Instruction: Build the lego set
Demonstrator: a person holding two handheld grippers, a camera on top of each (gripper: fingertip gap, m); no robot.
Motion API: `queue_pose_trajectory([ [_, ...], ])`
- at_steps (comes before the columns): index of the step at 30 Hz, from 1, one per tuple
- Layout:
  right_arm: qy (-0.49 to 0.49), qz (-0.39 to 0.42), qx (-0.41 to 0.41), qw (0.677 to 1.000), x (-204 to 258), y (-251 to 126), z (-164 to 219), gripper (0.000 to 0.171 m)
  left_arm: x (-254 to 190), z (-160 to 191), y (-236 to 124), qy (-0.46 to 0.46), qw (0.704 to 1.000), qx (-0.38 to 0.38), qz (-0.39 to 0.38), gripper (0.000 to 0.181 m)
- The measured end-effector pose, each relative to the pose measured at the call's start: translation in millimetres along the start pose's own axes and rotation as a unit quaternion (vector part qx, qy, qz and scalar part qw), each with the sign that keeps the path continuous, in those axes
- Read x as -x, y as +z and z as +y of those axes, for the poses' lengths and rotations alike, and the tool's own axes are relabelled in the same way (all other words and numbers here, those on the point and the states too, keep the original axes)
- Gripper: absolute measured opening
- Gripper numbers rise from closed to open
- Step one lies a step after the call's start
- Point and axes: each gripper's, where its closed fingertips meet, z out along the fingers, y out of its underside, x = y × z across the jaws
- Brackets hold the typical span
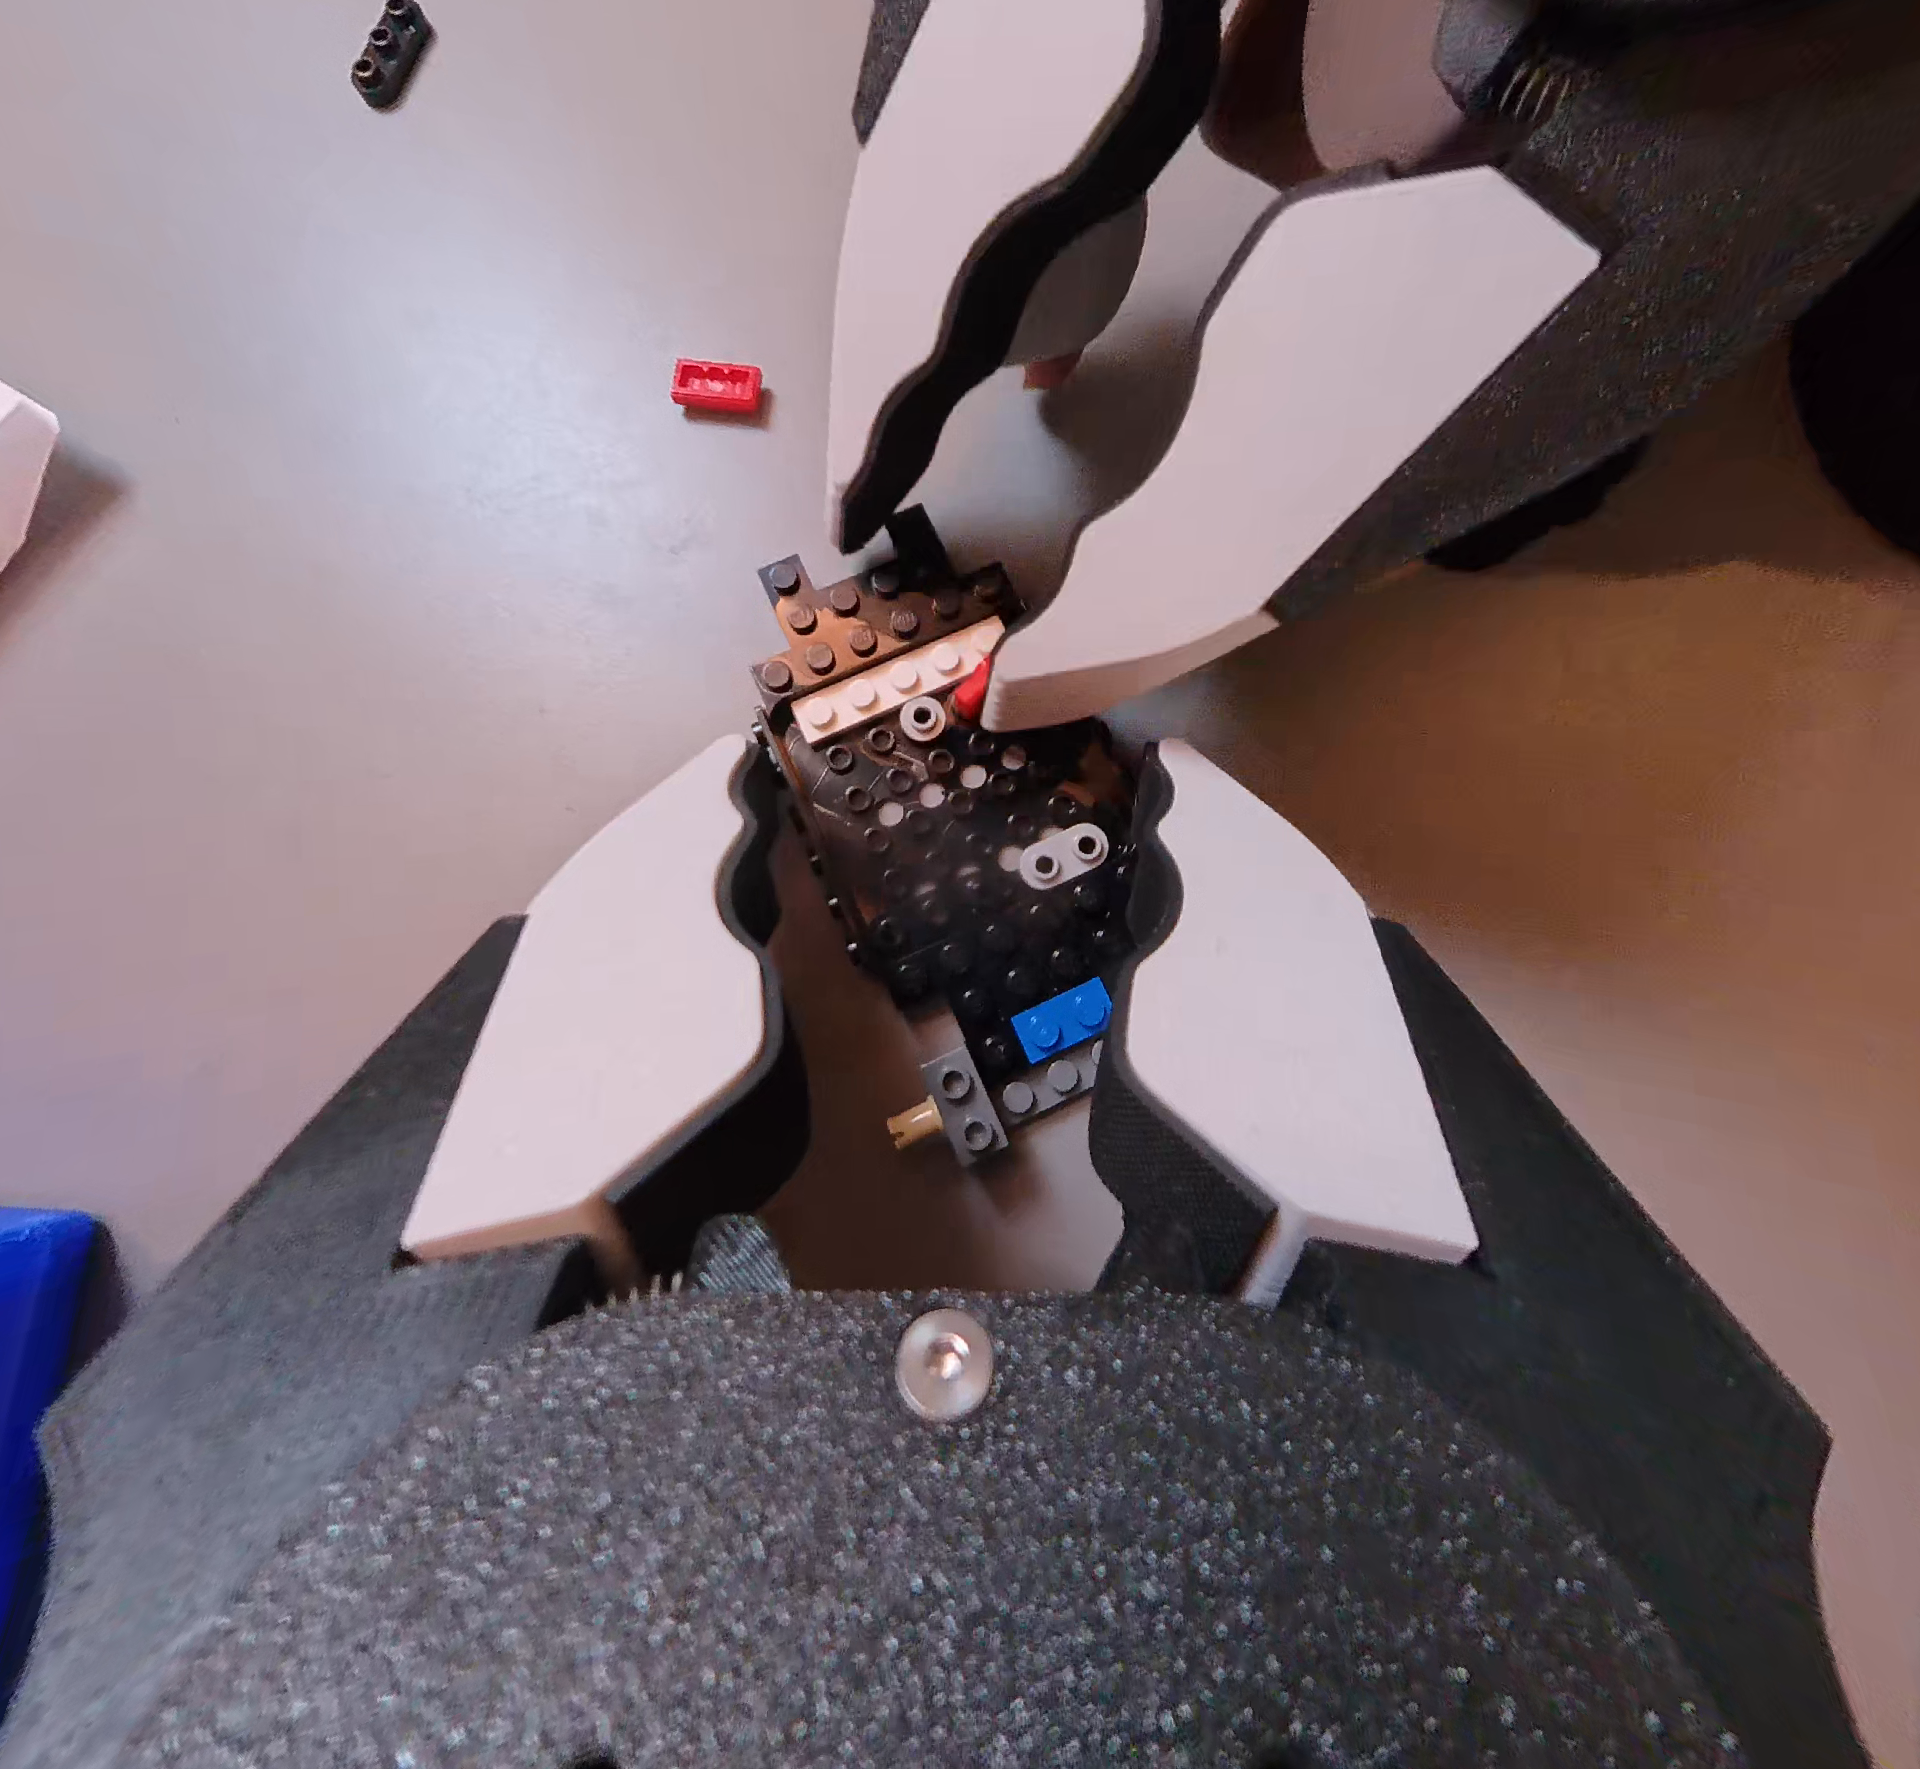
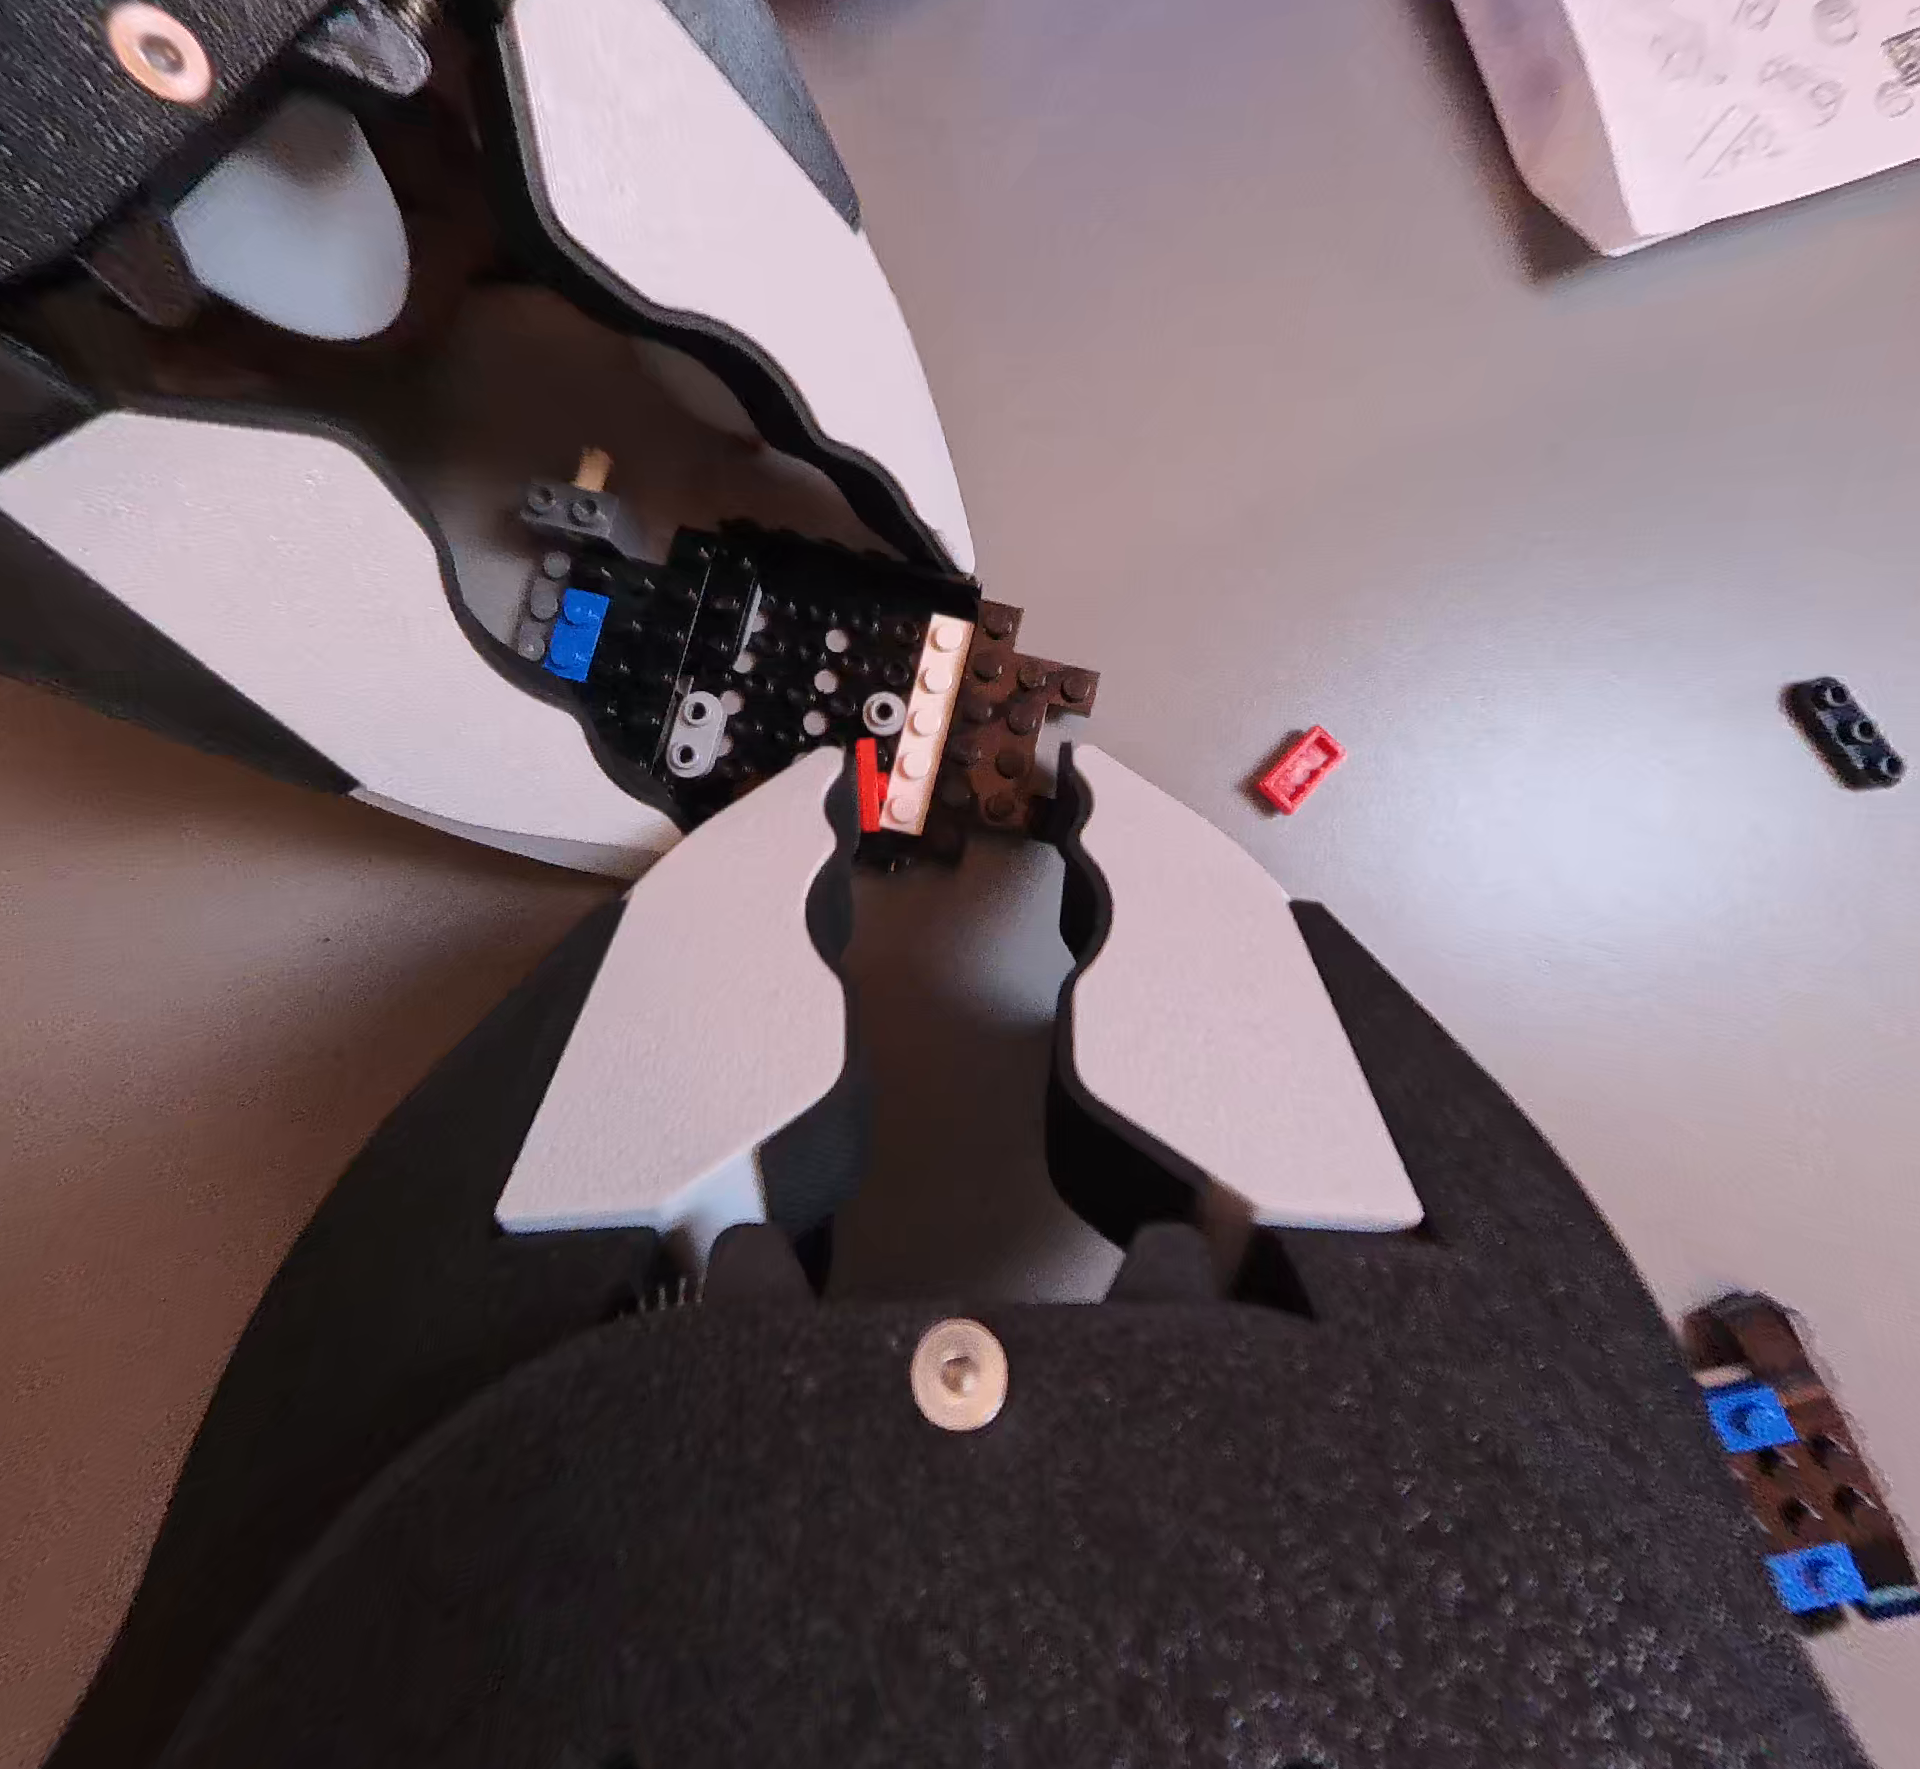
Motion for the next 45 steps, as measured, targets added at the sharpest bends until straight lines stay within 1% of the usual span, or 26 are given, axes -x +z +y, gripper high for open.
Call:
queue_pose_trajectory([
  [4,-0.035,0.004,0.025,0.999,2.4,0.6,-0.6,0.032,-0.3,0.3,-0.1,0.001,1.000,0.003,-0.001,0.066],
  [7,-0.048,-0.002,0.024,0.999,1.7,0.7,-0.9,0.032,0.4,0.6,0.0,-0.001,1.000,0.006,-0.006,0.067],
  [9,-0.023,-0.022,0.006,0.999,1.4,0.0,-1.6,0.031,0.5,0.6,0.1,-0.002,1.000,0.005,-0.007,0.067],
  [11,0.017,-0.053,-0.008,0.998,1.0,-2.3,-2.3,0.026,-0.2,0.5,0.0,-0.002,1.000,0.004,-0.005,0.067],
  [12,0.021,-0.055,-0.008,0.998,0.0,-2.9,-2.3,0.023,-0.5,0.5,0.2,-0.002,1.000,0.004,-0.003,0.066],
  [16,-0.022,-0.020,0.004,1.000,-2.0,-2.2,-3.0,0.026,-0.8,0.3,0.4,-0.001,1.000,0.004,-0.003,0.067],
  [20,-0.071,0.027,0.009,0.997,-0.4,-0.5,-7.1,0.022,-0.8,0.5,0.3,-0.002,1.000,0.005,-0.003,0.066],
  [22,-0.080,0.040,0.005,0.996,-0.3,-0.7,-6.9,0.021,-0.5,1.0,0.0,-0.003,1.000,0.005,-0.002,0.066],
  [24,-0.094,0.064,-0.007,0.993,-4.9,-1.0,-6.9,0.012,0.6,0.9,0.4,-0.008,1.000,0.004,-0.008,0.067],
  [28,-0.091,0.061,-0.020,0.994,-3.5,-0.4,-7.4,0.004,1.6,0.1,1.0,-0.010,1.000,0.001,-0.014,0.067],
  [30,-0.093,0.064,-0.024,0.993,-3.2,-0.5,-7.8,0.004,1.8,-0.2,1.1,-0.011,1.000,0.000,-0.013,0.067],
  [32,-0.053,0.030,-0.033,0.998,-1.7,-1.3,-8.3,0.004,0.9,-0.1,0.5,-0.009,1.000,-0.002,-0.009,0.067],
  [33,-0.043,0.018,-0.041,0.998,-0.7,-2.2,-9.4,0.000,0.4,-0.1,0.2,-0.008,1.000,-0.003,-0.006,0.067],
  [34,-0.044,0.023,-0.047,0.998,-2.5,-3.6,-10.6,0.000,0.0,0.2,0.0,-0.008,1.000,-0.003,-0.003,0.067],
  [35,-0.049,0.032,-0.048,0.997,-5.1,-4.6,-10.7,0.002,-0.1,0.1,-0.1,-0.007,1.000,-0.005,-0.002,0.067],
  [39,-0.029,0.017,-0.064,0.997,-5.6,-7.6,-12.6,0.014,-0.5,-0.1,-0.7,-0.005,1.000,-0.008,0.006,0.067],
  [41,-0.010,0.010,-0.057,0.998,-4.9,-4.9,-11.2,0.026,-0.6,-0.1,-1.0,-0.007,1.000,-0.010,0.008,0.066],
  [45,0.007,0.038,-0.046,0.998,-10.0,5.5,-14.6,0.037,-0.3,-0.8,-1.0,-0.009,1.000,-0.013,0.009,0.067],
])
